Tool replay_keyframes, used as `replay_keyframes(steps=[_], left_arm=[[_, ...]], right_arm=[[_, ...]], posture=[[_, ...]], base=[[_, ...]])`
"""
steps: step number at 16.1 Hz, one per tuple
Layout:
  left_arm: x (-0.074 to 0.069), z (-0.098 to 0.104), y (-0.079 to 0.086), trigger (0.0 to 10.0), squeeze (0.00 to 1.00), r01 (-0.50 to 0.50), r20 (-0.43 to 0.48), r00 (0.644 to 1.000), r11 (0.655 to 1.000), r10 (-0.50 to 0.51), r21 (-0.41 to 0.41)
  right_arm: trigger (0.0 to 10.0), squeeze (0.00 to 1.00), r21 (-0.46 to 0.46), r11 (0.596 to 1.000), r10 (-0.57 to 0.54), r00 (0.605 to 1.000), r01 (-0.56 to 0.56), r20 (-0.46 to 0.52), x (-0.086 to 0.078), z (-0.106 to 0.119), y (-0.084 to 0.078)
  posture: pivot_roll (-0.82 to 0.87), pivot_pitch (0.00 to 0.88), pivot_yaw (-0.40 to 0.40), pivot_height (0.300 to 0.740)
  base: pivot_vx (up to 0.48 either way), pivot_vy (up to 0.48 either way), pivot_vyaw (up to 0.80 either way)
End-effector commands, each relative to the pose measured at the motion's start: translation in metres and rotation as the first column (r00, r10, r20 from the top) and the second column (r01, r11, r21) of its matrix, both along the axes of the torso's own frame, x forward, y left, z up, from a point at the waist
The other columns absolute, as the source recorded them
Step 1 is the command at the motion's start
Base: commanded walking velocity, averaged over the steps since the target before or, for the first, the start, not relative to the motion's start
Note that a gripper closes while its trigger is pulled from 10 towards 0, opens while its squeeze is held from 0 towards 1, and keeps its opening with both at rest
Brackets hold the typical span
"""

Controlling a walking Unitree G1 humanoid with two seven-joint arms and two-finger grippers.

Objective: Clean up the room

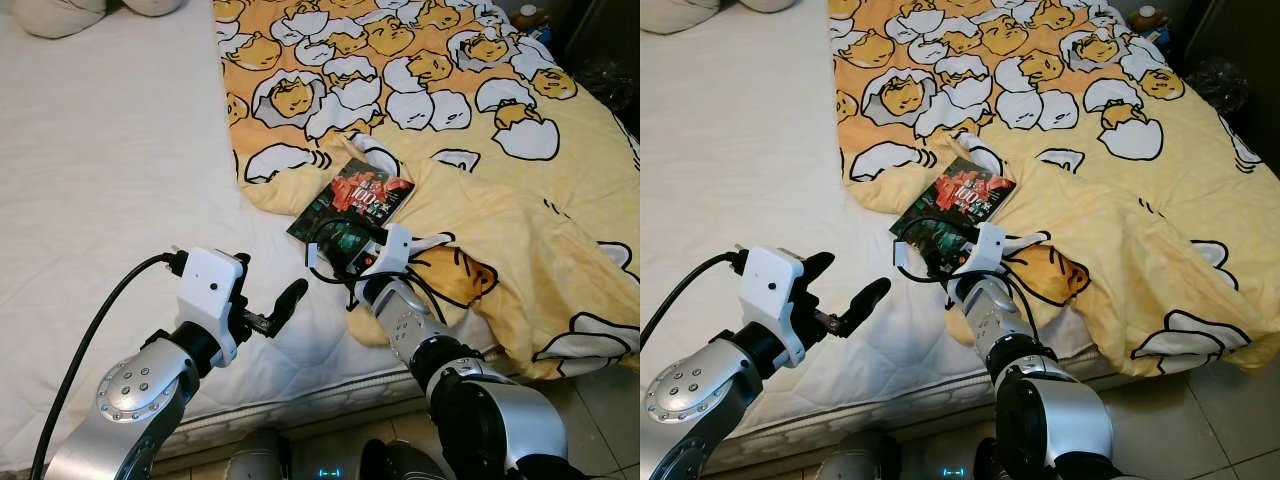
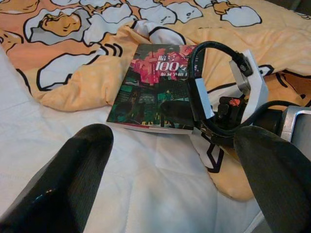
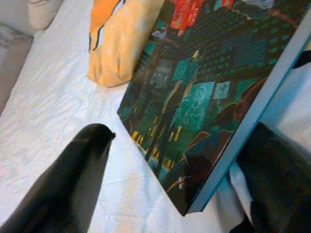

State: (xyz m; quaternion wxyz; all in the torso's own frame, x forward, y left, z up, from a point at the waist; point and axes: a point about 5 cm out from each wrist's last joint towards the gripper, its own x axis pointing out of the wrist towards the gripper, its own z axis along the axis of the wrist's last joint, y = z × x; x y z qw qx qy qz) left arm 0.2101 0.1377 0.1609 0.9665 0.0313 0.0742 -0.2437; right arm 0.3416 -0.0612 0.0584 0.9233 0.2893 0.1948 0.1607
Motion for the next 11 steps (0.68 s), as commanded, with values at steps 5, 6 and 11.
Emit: replay_keyframes(steps=[5, 6, 11], left_arm=[[0.0006, -0.0016, -0.0020, 10.0, 0.00, 0.014, -0.003, 1.000, 1.000, -0.014, 0.009], [0.0012, -0.0016, -0.0025, 10.0, 0.00, 0.016, -0.003, 1.000, 1.000, -0.016, 0.008], [0.0029, -0.0040, -0.0043, 10.0, 0.00, 0.028, -0.012, 1.000, 1.000, -0.028, 0.005]], right_arm=[[0.0, 0.00, 0.007, 1.000, -0.016, 0.999, 0.017, -0.032, -0.0027, -0.0022, 0.0088], [0.0, 0.00, 0.008, 1.000, -0.023, 0.999, 0.023, -0.032, -0.0021, -0.0014, 0.0090], [0.0, 0.00, 0.026, 0.998, -0.059, 0.998, 0.060, -0.018, 0.0020, 0.0038, 0.0070]], posture=[[0.29, 0.160, 0.031, 0.723], [0.29, 0.158, 0.031, 0.723], [0.28, 0.158, 0.033, 0.723]], base=[[0.000, 0.000, 0.00], [0.000, 0.000, 0.00], [0.000, 0.000, 0.00]])
